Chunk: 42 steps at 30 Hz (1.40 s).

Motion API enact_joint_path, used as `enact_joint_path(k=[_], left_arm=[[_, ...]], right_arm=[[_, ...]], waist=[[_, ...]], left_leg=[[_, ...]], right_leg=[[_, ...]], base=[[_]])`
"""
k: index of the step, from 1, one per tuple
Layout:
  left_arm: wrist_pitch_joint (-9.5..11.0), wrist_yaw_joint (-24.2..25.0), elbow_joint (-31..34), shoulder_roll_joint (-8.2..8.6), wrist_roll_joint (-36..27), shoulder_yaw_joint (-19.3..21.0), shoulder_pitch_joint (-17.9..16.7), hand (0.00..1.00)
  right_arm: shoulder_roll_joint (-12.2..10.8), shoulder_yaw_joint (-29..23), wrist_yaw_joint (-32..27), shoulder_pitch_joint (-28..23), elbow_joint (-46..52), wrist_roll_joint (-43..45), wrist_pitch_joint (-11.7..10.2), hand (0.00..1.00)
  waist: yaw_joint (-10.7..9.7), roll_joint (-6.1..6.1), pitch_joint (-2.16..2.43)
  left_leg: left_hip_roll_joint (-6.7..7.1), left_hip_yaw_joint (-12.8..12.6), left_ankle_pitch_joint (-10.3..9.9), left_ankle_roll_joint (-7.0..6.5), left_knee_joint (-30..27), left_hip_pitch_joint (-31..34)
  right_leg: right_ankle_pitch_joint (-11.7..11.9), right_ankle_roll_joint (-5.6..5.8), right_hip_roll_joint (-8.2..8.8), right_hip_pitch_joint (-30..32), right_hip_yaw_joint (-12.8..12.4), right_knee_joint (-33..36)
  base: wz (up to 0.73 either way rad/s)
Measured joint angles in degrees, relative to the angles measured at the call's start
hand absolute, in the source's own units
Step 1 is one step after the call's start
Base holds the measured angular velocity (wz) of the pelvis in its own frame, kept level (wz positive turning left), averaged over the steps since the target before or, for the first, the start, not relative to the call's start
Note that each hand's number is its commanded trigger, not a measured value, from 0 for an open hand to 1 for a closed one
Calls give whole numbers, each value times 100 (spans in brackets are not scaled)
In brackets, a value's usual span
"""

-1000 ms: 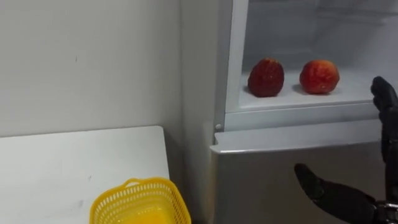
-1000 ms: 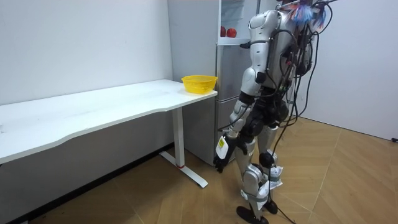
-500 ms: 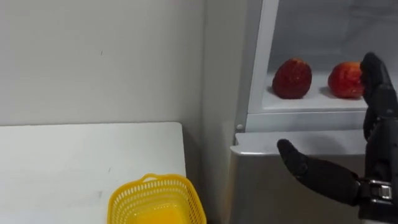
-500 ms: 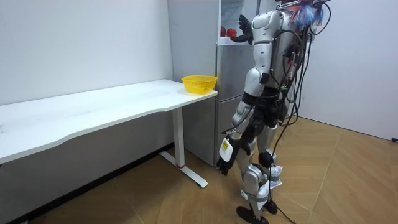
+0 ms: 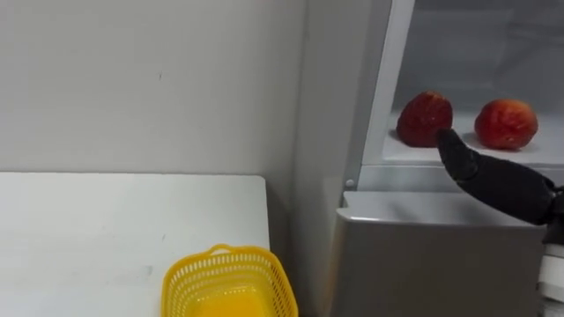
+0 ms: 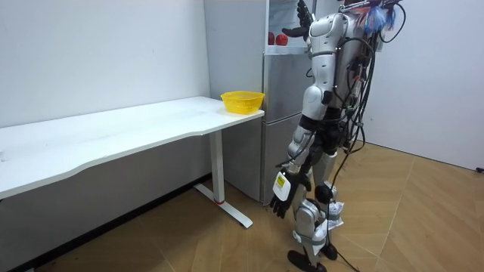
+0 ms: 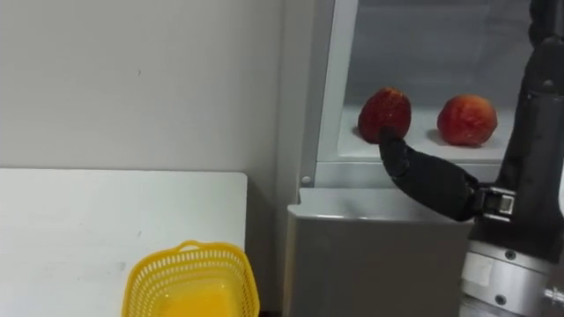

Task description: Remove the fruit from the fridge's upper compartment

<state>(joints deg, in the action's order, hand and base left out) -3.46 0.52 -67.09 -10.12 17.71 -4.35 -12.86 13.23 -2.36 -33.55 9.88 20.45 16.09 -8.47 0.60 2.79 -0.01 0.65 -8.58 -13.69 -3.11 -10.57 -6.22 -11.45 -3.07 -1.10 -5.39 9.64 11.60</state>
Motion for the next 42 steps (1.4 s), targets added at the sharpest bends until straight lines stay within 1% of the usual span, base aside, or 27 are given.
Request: enact_joint_path(k=[2, 4, 6, 9, 14, 15, 18, 20, 21, 22, 26, 27, 28, 30, 33, 34, 37, 42], left_arm=[[0, 19, 5, 1, 83, 96, 32, 0], [0, 23, 6, 0, 97, 138, 53, 0], [0, 28, 5, -1, 92, 139, 66, 0], [6, 85, 18, -13, 88, 136, 115, 0], [-3, 293, 19, -16, 100, 137, 147, 0], [-9, 354, 19, -17, 106, 139, 152, 0], [-28, 471, 19, -18, 176, 142, 177, 0], [-28, 499, 19, -19, 176, 140, 206, 0], [-28, 500, 19, -23, 178, 140, 216, 0], [-29, 500, 18, -33, 179, 140, 231, 0], [-45, 496, 24, -94, 205, 114, 262, 0], [-84, 496, 27, -118, 204, 116, 280, 0], [-141, 496, 27, -145, 204, 116, 303, 0], [-178, 497, 39, -193, 211, 120, 336, 0], [-255, 496, 68, -229, 231, 136, 382, 0], [-256, 494, 69, -232, 231, 136, 399, 0], [-257, 491, 81, -234, 275, 145, 433, 0], [-375, 528, 175, -237, 321, 155, 403, 0]], right_arm=[[7, -109, 2, 87, 0, -5, -5, 0], [29, -181, -14, 223, -1, -20, -13, 0], [41, -180, -6, 308, -16, -43, -23, 0], [61, -178, 20, 412, -236, -90, -18, 0], [81, -177, 192, 477, -469, -217, -8, 0], [101, -178, 241, 477, -504, -217, 16, 0], [202, -182, 331, 483, -652, -214, 102, 0], [297, -181, 400, 524, -783, -225, 106, 0], [329, -176, 431, 632, -929, -219, 139, 0], [348, -172, 431, 728, -996, -217, 220, 0], [489, -166, 421, 1053, -1397, -250, 242, 0], [542, -162, 422, 1186, -1618, -293, 256, 0], [561, -162, 422, 1283, -1791, -346, 335, 0], [561, -161, 423, 1367, -1929, -402, 435, 0], [567, -108, 472, 1491, -2240, -508, 492, 0], [591, -93, 512, 1491, -2369, -589, 493, 0], [635, -66, 628, 1495, -2487, -730, 546, 0], [693, -66, 757, 1547, -2700, -723, 564, 0]], waist=[[4, -10, 10], [21, -42, 33], [20, -60, 38], [21, -54, 41], [39, -13, 9], [61, 2, -7], [120, 31, -6], [145, 51, -12], [151, 63, -17], [153, 70, -19], [150, 105, -22], [151, 119, -16], [157, 133, -6], [164, 156, 13], [210, 164, 12], [268, 164, 12], [325, 163, 11], [352, 160, 9]], left_leg=[[0, 4, 2, 0, -31, 20], [1, 7, 3, 1, -46, 48], [1, 11, 3, 0, -65, 49], [7, 75, 4, 0, -81, 52], [7, 113, 6, 3, -94, 54], [7, 113, 7, 5, -94, 56], [9, 115, 6, 5, -96, 60], [13, 120, 6, 5, -101, 62], [13, 123, 6, 5, -105, 69], [13, 129, 6, 5, -106, 77], [15, 159, 6, 6, -117, 102], [13, 161, 7, 7, -119, 109], [13, 169, 8, 8, -125, 119], [15, 214, 9, 9, -144, 161], [16, 254, 9, 10, -181, 169], [14, 254, 9, 10, -182, 164], [14, 266, 11, 13, -182, 167], [16, 285, 12, 14, -217, 191]], right_leg=[[1, -1, 2, 35, 7, 0], [2, -3, 3, 41, 15, -1], [2, -3, 4, 34, 17, -1], [2, -3, 16, 10, 83, -2], [2, -3, 19, -32, 136, -28], [2, -3, 18, -42, 138, -52], [7, -11, 16, -62, 134, -95], [7, -10, 18, -62, 135, -97], [6, -10, 17, -58, 143, -99], [6, -10, 16, -52, 144, -105], [6, -10, 15, -46, 161, -122], [6, -10, 14, -38, 161, -122], [6, -10, 14, -33, 167, -122], [7, -11, 15, -13, 195, -119], [7, -11, 18, -8, 219, -108], [7, -12, 18, -12, 219, -105], [8, -12, 24, -14, 251, -96], [8, -13, 40, -39, 336, -85]], base=[[0], [0], [2], [10], [6], [0], [0], [0], [0], [0], [4], [0], [3], [10], [5], [0], [3], [3]])
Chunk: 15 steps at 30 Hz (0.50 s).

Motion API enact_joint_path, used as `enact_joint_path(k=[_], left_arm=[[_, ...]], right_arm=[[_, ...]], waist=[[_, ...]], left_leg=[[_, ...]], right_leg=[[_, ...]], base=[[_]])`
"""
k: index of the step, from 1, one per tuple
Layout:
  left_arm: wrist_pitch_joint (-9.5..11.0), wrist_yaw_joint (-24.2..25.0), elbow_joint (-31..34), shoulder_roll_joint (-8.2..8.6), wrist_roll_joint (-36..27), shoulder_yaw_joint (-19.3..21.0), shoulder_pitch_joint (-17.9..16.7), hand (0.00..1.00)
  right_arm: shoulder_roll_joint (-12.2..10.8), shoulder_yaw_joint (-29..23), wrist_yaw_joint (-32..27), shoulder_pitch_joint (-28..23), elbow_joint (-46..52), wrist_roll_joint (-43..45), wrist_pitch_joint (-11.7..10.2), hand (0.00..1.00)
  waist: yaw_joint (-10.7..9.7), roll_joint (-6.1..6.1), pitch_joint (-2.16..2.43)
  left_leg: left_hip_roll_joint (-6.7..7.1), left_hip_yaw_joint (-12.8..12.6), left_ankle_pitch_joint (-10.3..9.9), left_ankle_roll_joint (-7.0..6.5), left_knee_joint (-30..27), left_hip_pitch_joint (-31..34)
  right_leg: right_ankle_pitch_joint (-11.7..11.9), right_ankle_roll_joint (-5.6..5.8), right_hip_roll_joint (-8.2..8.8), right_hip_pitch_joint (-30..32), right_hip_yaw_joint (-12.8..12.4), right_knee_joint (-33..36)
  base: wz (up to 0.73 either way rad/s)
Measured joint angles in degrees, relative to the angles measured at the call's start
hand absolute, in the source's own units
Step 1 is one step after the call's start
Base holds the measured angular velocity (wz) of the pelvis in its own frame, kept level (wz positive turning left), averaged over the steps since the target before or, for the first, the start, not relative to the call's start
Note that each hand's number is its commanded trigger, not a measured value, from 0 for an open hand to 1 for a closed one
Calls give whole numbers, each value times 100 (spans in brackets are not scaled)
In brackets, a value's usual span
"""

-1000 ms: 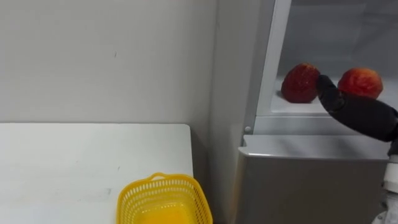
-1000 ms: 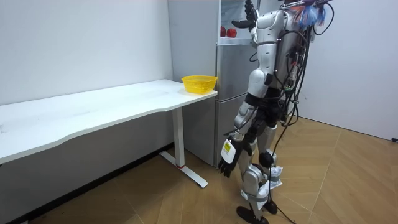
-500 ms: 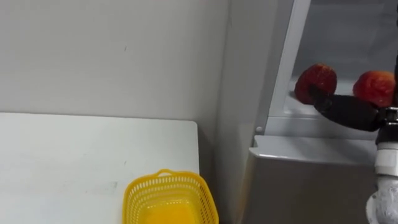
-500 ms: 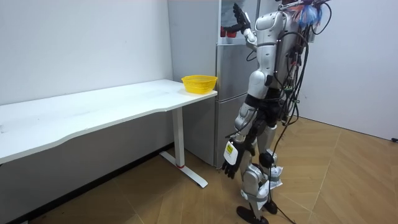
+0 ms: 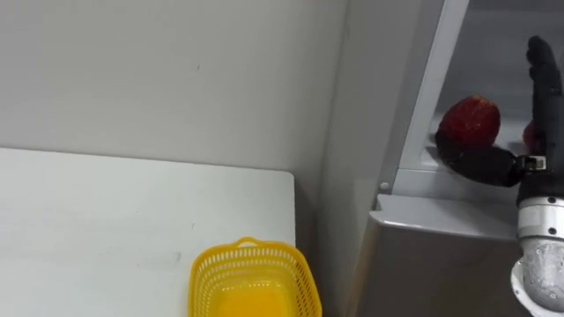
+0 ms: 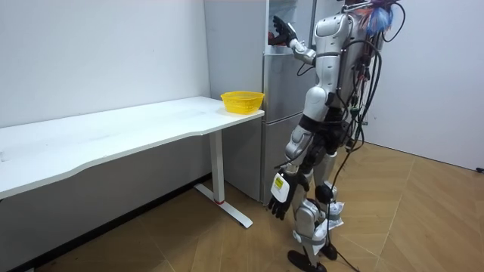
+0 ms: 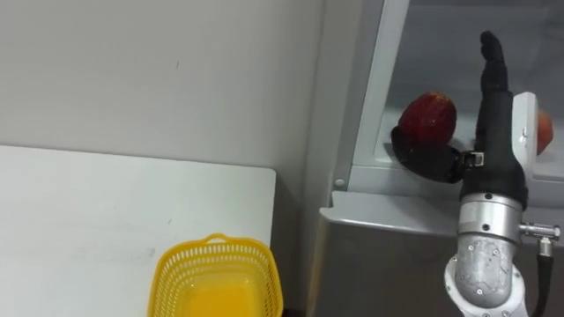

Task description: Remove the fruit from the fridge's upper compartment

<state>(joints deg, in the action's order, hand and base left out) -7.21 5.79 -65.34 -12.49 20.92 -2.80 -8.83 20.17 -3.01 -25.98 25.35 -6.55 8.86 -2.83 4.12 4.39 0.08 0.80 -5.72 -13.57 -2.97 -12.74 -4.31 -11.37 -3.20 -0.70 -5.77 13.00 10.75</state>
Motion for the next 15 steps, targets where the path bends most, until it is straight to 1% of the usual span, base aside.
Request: enact_joint_path(k=[3, 6, 7, 9, 12, 15], left_arm=[[-5, 8, 85, -3, -1, 35, -27, 0], [-46, 65, 152, -4, -1, 46, -33, 0], [-65, 98, 173, -4, -1, 64, -50, 0], [-99, 115, 300, -3, -1, 149, -126, 0], [-103, 115, 360, -4, 1, 264, -156, 0], [-103, 114, 395, -12, 1, 275, -157, 0]], right_arm=[[34, -3, 146, 133, -216, -7, 46, 0], [57, -3, 307, 177, -253, -24, 145, 0], [60, -3, 370, 178, -255, -37, 181, 0], [62, -7, 453, 187, -256, -76, 232, 0], [105, -48, 614, 273, -354, -290, 268, 0], [137, -67, 721, 290, -366, -449, 293, 0]], waist=[[-30, -18, -5], [-44, -26, 6], [-43, -25, 20], [-49, -27, 21], [-65, -25, 22], [-73, -27, 21]], left_leg=[[3, 29, -1, -1, 9, 8], [3, 27, 0, 0, 3, 8], [3, 20, 1, -1, 1, 7], [2, -12, 1, -1, -1, 6], [2, -3, 1, -2, -15, 7], [2, 7, 1, -3, -55, 25]], right_leg=[[1, -2, 12, -20, 58, 11], [3, -5, 16, -21, 72, 18], [3, -6, 17, -23, 73, 17], [4, -7, 17, -24, 71, 14], [5, -7, 23, -23, 80, 14], [5, -6, 29, -20, 117, 12]], base=[[6], [2], [0], [0], [0], [0]])
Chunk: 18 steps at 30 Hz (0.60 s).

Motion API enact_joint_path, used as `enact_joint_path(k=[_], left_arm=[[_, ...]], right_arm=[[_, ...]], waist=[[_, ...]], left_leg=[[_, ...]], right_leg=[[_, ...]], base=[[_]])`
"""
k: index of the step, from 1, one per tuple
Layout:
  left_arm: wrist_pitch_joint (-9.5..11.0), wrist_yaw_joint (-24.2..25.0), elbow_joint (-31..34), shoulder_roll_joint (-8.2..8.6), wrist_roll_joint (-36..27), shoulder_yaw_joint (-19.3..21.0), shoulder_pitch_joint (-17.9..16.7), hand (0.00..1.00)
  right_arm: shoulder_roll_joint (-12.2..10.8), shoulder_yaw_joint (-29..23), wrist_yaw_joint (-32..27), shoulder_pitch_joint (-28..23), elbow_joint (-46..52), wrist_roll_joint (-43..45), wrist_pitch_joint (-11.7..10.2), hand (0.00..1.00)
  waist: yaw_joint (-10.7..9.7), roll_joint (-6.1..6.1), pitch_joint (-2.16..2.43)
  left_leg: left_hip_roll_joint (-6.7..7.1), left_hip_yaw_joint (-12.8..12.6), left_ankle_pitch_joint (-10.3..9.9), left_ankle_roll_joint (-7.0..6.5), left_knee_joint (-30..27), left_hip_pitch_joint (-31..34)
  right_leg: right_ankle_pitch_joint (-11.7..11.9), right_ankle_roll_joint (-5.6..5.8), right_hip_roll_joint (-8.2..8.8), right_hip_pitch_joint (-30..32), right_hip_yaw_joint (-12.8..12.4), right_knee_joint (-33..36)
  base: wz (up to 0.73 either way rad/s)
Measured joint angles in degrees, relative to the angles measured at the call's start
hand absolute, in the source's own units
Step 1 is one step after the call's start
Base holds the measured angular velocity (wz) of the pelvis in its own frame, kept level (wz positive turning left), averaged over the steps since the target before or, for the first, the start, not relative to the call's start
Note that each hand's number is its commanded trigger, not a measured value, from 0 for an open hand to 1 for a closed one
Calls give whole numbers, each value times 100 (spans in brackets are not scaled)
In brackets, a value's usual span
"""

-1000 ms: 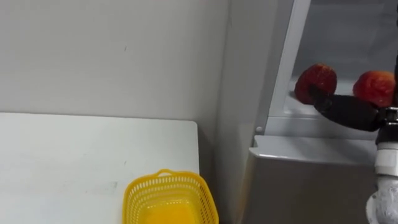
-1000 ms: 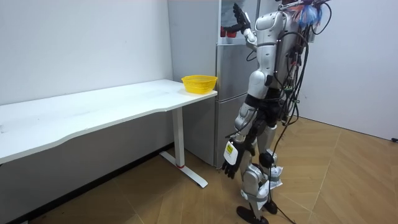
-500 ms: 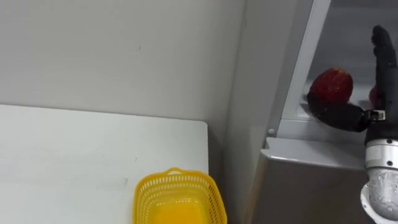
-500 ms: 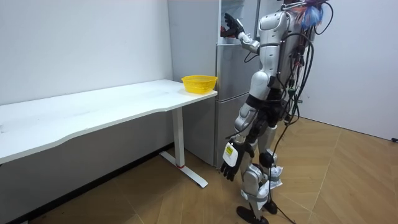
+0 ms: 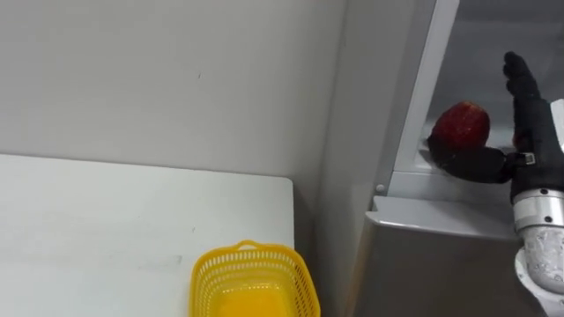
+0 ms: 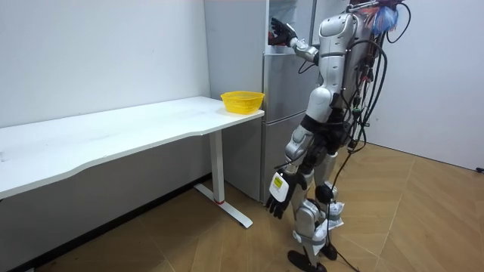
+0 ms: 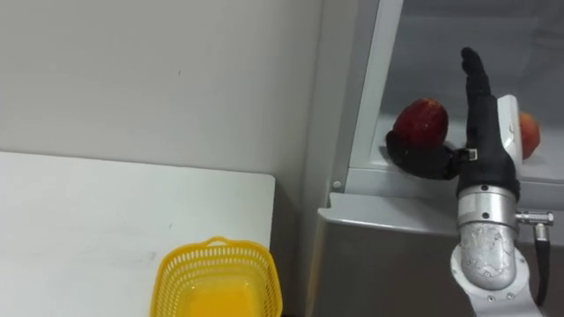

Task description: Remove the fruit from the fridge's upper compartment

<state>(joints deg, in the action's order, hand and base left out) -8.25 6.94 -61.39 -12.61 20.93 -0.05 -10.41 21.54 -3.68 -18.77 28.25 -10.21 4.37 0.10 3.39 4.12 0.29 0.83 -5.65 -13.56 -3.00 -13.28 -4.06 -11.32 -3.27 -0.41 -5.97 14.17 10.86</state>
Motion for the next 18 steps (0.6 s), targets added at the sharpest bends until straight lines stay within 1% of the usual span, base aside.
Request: enact_joint_path(k=[2, 4, 7, 10, 12, 15, 17, 18], left_arm=[[-1, 0, 28, 0, 2, 0, -9, 0], [-31, -3, 93, 0, 2, 0, -40, 0], [-144, 3, 109, 1, 13, 3, -43, 0], [-194, 10, 108, 1, 13, 1, -44, 0], [-234, 7, 108, 0, 13, 1, -38, 0], [-329, 5, 108, 0, 12, 1, -40, 0], [-387, 7, 108, 0, 8, -1, -44, 0], [-414, 9, 108, -1, 7, 0, -43, 0]], right_arm=[[60, -6, 74, 1, 0, -111, 2, 0], [130, -7, 143, 37, -51, -446, 37, 0], [133, -47, 286, 110, -205, -791, 93, 0], [144, -96, 488, 284, -494, -977, 127, 0], [216, -87, 645, 379, -667, -1063, 134, 0], [319, -73, 834, 422, -761, -1183, 258, 0], [347, -74, 953, 422, -786, -1227, 285, 0], [363, -75, 1016, 424, -785, -1248, 335, 0]], waist=[[1, -2, 2], [1, -2, 2], [-4, 10, 10], [-7, 10, 7], [-3, 15, 3], [18, 57, 11], [13, 82, 14], [12, 96, 23]], left_leg=[[0, 9, 0, 0, -3, 11], [-1, 21, 0, 0, 0, 26], [-4, 22, 0, 0, 2, 34], [-5, 19, 0, 0, 4, 32], [-3, 17, 1, 0, -4, 34], [-3, 13, 1, -1, -29, 42], [-3, 13, 1, -1, -36, 45], [-3, 11, 1, -1, -38, 45]], right_leg=[[0, 0, 0, 9, 8, 2], [1, -1, -1, 20, 12, 3], [3, -5, -1, 28, 18, 16], [2, -4, 8, 60, 16, 86], [2, -4, 13, 62, 15, 89], [0, -6, 17, 97, 11, 82], [-7, -11, 22, 105, 14, 78], [-10, -13, 24, 107, 15, 76]], base=[[0], [0], [0], [-2], [0], [0], [0], [0]])
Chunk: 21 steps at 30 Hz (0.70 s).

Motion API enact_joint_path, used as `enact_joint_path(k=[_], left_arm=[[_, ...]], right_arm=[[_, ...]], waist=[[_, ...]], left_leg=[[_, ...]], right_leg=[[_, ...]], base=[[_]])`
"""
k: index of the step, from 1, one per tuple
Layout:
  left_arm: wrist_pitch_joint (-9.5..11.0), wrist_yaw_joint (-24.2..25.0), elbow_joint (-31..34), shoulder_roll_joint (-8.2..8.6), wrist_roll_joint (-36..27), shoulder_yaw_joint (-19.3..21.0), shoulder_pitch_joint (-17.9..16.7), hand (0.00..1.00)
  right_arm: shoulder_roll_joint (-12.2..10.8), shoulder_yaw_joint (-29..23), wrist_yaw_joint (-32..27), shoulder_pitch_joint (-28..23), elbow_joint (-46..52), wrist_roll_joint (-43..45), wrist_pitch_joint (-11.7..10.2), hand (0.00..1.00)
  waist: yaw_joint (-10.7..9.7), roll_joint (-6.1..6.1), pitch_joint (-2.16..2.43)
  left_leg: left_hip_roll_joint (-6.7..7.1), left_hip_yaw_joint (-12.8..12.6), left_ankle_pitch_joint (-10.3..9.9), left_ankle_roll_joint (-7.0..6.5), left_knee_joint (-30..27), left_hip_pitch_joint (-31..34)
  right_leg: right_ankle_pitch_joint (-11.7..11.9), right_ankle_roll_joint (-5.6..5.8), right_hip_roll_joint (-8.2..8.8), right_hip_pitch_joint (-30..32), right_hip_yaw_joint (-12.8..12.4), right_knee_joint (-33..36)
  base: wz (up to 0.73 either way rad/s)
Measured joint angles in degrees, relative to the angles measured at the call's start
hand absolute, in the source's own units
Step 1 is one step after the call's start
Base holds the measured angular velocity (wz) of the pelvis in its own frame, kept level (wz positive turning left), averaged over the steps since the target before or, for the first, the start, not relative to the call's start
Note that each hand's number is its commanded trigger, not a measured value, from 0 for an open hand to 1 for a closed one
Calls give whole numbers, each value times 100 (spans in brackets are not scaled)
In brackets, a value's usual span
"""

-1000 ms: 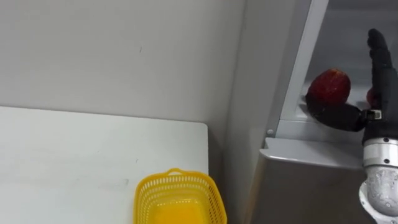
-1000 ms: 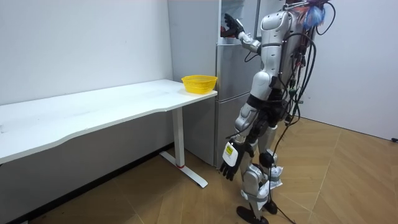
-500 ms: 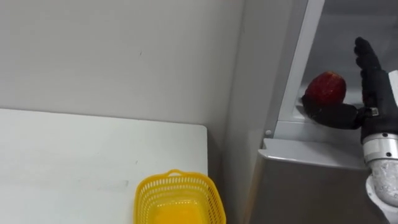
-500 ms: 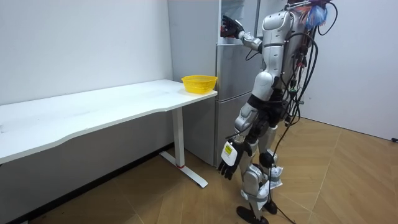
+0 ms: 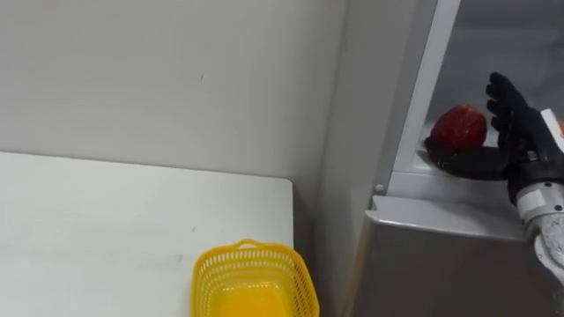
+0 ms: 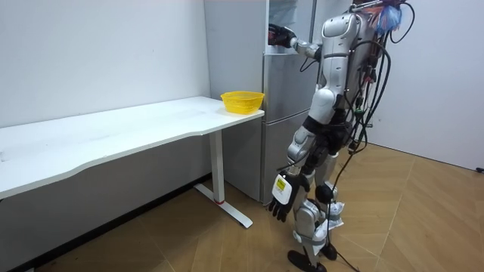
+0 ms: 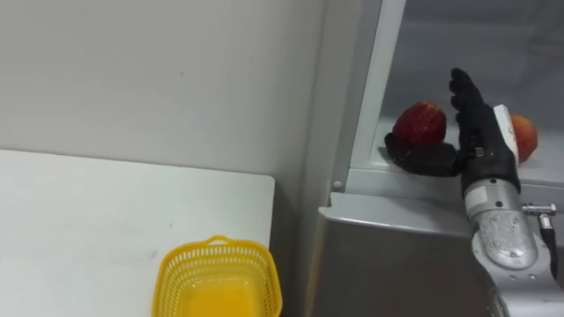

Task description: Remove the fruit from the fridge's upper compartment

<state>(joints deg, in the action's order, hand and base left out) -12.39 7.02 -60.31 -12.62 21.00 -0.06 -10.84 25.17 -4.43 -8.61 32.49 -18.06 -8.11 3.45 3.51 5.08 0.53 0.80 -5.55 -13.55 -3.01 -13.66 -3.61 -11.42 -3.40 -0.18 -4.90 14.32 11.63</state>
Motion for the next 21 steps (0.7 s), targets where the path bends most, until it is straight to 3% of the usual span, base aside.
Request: enact_joint_path(k=[4, 5, 6, 9, 21], left_arm=[[-11, 23, 22, -24, -7, -17, 14, 0], [-11, 25, 23, -28, -7, -17, 15, 0], [-11, 33, 23, -42, -6, -18, 17, 0], [-13, 56, 23, -91, -3, -17, 13, 0], [-17, 88, 45, -160, -7, -16, -5, 0]], right_arm=[[124, 70, 219, 185, -272, -165, 34, 0], [138, 82, 240, 212, -318, -189, 33, 20], [151, 90, 263, 246, -373, -236, 34, 57], [199, 81, 352, 246, -413, -288, 34, 100], [222, 56, 418, 415, -606, -284, 39, 100]], waist=[[-19, 23, -3], [-19, 26, -5], [-19, 38, -9], [-16, 85, -35], [-10, 113, -29]], left_leg=[[0, -13, 1, -1, -2, -9], [-1, -17, 1, -2, -2, -10], [-1, -22, 2, -2, -2, -12], [-3, -26, 4, -2, -4, -8], [-6, -28, 3, -1, -2, 5]], right_leg=[[-1, -1, 1, -7, -1, 3], [-1, -1, 1, -9, -2, 4], [-1, -1, 1, -10, -2, 3], [-1, -2, 0, -10, -5, -8], [0, -2, -1, -4, 15, -14]], base=[[0], [0], [0], [0], [0]])
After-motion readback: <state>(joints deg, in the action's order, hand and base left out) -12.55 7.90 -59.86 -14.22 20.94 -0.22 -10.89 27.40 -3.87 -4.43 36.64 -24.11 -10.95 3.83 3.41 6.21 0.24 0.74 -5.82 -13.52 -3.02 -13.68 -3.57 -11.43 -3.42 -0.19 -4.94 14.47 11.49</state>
